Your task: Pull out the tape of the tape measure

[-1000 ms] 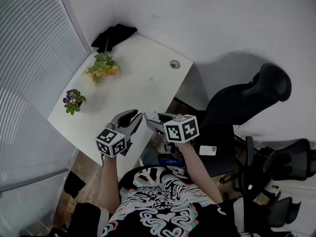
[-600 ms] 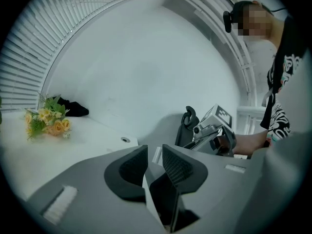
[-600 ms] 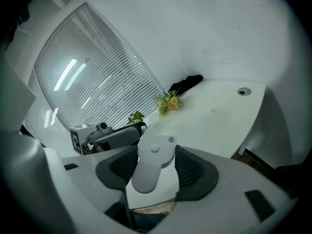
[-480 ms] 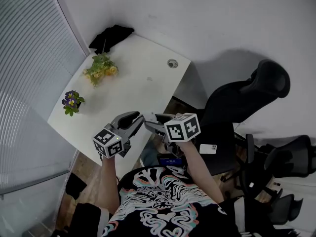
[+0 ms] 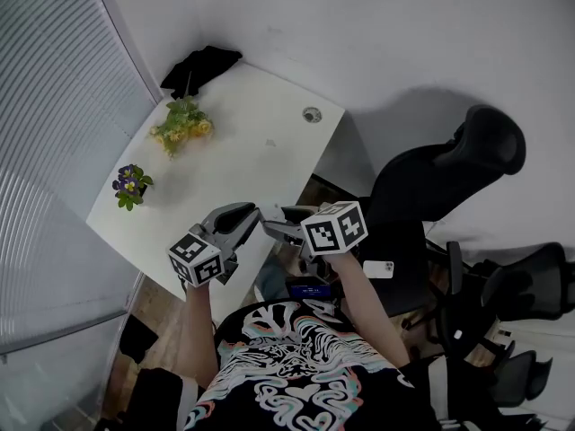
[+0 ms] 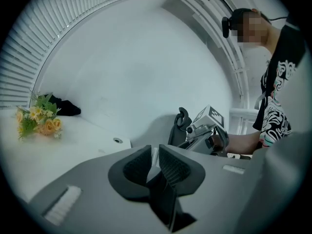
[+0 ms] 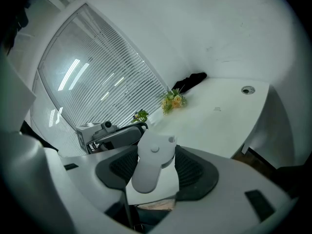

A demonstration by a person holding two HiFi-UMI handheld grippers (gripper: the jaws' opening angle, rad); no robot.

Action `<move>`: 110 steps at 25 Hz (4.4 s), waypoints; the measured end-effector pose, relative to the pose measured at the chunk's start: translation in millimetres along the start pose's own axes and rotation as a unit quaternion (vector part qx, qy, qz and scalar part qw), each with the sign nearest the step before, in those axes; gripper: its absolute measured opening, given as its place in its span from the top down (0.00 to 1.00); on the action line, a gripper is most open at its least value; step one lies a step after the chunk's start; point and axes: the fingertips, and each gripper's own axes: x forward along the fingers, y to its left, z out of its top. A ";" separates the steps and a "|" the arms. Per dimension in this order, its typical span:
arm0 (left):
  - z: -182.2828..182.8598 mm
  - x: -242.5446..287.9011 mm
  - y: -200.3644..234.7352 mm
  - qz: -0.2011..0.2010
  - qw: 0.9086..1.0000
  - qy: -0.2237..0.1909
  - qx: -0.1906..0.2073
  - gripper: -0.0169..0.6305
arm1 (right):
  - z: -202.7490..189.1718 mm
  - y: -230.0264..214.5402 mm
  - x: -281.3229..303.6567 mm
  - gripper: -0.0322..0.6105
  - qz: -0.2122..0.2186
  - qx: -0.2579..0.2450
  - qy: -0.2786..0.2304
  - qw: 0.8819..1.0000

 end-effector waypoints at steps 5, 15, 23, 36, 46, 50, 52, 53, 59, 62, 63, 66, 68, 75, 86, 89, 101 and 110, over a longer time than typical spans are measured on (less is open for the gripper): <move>-1.3 -1.8 -0.4 0.008 1.000 0.001 0.008 0.91 | -1.8 2.0 -0.4 0.58 0.005 0.005 0.002 1.000; -4.6 -3.4 -4.3 0.023 0.998 0.026 0.051 0.92 | -7.9 3.5 0.4 0.58 0.015 0.023 0.009 1.000; -17.8 -4.0 -1.0 0.030 0.997 0.054 0.050 0.92 | -17.8 -0.7 6.4 0.58 0.007 0.042 0.038 0.998; -25.5 -11.4 11.3 0.061 0.992 0.081 0.072 0.92 | -28.5 -11.7 11.4 0.58 -0.004 0.047 0.067 0.997; -29.9 -14.8 15.7 0.070 0.991 0.090 0.069 0.92 | -32.4 -12.4 15.5 0.58 0.001 0.054 0.078 0.995; -28.8 -18.0 18.2 0.079 0.991 0.086 0.068 0.92 | -34.6 -13.9 13.8 0.58 -0.005 0.050 0.082 0.995; -24.1 -23.4 22.4 0.090 0.991 0.076 0.064 0.92 | -34.1 -15.4 11.5 0.58 -0.007 0.051 0.082 0.995; -21.2 -26.9 24.8 0.095 0.991 0.070 0.062 0.92 | -33.1 -15.3 10.6 0.58 -0.007 0.052 0.081 0.995; -15.5 -43.7 24.3 0.112 0.991 0.054 0.054 0.92 | -33.6 -5.3 11.1 0.58 0.001 0.040 0.087 0.995; -15.5 -51.7 21.8 0.119 0.990 0.049 0.051 0.92 | -35.6 1.8 11.6 0.58 0.006 0.034 0.093 0.995; -15.5 -54.5 20.1 0.121 0.990 0.048 0.050 0.92 | -36.4 4.3 11.1 0.58 0.007 0.031 0.095 0.995; -15.5 -63.0 15.3 0.128 0.989 0.047 0.049 0.92 | -38.2 11.2 9.9 0.58 0.010 0.023 0.099 0.995; -16.2 -69.9 15.1 0.135 0.989 0.046 0.047 0.92 | -39.7 16.5 12.3 0.58 0.012 0.017 0.104 0.994; -18.1 -88.8 20.5 0.170 0.984 0.050 0.033 0.92 | -39.5 26.7 26.0 0.58 0.036 0.002 0.124 0.992; -15.1 -74.8 20.5 0.231 0.972 0.052 0.011 0.92 | -32.1 8.8 15.0 0.58 0.069 -0.017 0.155 0.985; -7.6 -81.7 26.6 0.265 0.964 0.032 -0.002 0.92 | -27.4 -4.1 7.3 0.58 0.073 -0.022 0.155 0.985; -15.0 -100.9 27.2 0.342 0.938 0.034 -0.037 0.92 | -33.9 -19.2 7.6 0.58 0.088 -0.060 0.187 0.977; -18.1 -126.6 57.9 0.373 0.926 0.025 -0.045 0.92 | -17.7 -21.9 45.7 0.58 0.116 -0.061 0.205 0.970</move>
